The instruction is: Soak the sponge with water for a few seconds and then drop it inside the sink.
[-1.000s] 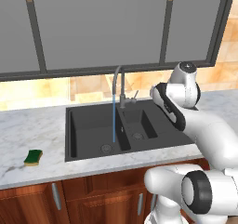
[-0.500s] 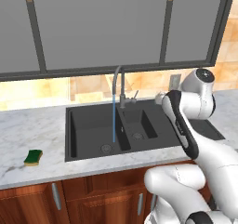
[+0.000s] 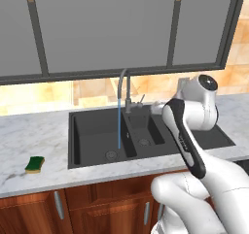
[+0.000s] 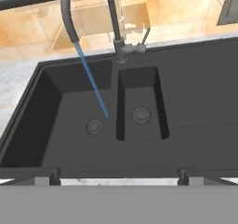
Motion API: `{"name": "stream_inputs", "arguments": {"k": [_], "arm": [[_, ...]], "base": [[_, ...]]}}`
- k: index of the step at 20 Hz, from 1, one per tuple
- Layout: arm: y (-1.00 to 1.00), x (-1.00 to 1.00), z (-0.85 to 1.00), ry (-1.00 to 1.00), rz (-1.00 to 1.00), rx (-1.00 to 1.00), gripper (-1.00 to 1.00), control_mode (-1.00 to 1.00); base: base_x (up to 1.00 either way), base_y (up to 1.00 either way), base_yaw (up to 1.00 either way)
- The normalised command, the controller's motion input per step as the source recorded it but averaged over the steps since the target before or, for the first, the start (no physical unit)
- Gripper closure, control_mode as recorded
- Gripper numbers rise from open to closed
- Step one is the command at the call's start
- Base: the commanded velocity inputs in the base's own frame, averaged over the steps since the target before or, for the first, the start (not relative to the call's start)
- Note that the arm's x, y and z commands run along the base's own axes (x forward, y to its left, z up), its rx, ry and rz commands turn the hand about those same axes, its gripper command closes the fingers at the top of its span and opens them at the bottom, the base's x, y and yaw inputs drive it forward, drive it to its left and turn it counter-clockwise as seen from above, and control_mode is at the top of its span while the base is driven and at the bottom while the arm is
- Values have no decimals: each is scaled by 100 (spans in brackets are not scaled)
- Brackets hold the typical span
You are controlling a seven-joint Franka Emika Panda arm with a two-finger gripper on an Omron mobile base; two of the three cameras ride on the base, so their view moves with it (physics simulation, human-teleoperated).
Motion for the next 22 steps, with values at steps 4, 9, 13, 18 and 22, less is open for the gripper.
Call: {"name": "stream_inputs", "arguments": {"k": [4,9,13,18,22], "arm": [[66,-2,24,22,19,0,-100,-100],[54,-5,23,22,16,0,-100,-100],[53,-16,20,24,15,0,-100,-100],[60,-11,13,25,12,0,-100,-100],[60,-5,3,27,9,-1,-100,-100]], "base": [[0,0,0],[0,0,0],[0,0,0],[0,0,0],[0,0,0]]}}
